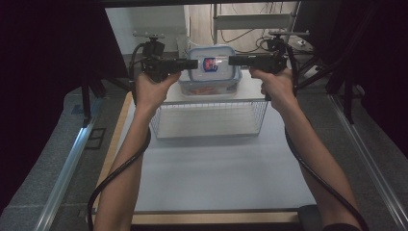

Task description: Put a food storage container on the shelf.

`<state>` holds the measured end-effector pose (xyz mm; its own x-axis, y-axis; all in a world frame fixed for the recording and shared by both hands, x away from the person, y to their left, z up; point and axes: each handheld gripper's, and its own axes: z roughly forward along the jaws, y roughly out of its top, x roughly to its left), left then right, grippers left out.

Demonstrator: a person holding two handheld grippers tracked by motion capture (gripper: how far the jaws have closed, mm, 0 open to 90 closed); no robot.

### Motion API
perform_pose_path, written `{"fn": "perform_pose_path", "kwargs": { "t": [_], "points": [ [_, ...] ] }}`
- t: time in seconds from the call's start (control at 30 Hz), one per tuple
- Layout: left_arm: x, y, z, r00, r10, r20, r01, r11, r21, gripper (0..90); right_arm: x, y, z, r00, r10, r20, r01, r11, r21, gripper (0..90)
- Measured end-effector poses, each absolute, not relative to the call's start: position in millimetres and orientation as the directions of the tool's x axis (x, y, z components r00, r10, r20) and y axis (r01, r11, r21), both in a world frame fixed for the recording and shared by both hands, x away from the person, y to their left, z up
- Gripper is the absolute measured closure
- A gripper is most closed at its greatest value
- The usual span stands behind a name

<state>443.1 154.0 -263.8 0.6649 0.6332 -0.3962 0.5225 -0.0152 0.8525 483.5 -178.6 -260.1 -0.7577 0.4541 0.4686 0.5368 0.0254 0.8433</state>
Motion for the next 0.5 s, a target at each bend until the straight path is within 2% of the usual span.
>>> {"fn": "perform_pose_path", "kwargs": {
  "t": [0.5],
  "points": [
    [456,157,-269,0.627,0.648,-0.434,0.553,0.023,0.833,51.1,502,-175,-271,-0.718,0.452,0.529,0.594,0.003,0.804,56.6]
  ]
}}
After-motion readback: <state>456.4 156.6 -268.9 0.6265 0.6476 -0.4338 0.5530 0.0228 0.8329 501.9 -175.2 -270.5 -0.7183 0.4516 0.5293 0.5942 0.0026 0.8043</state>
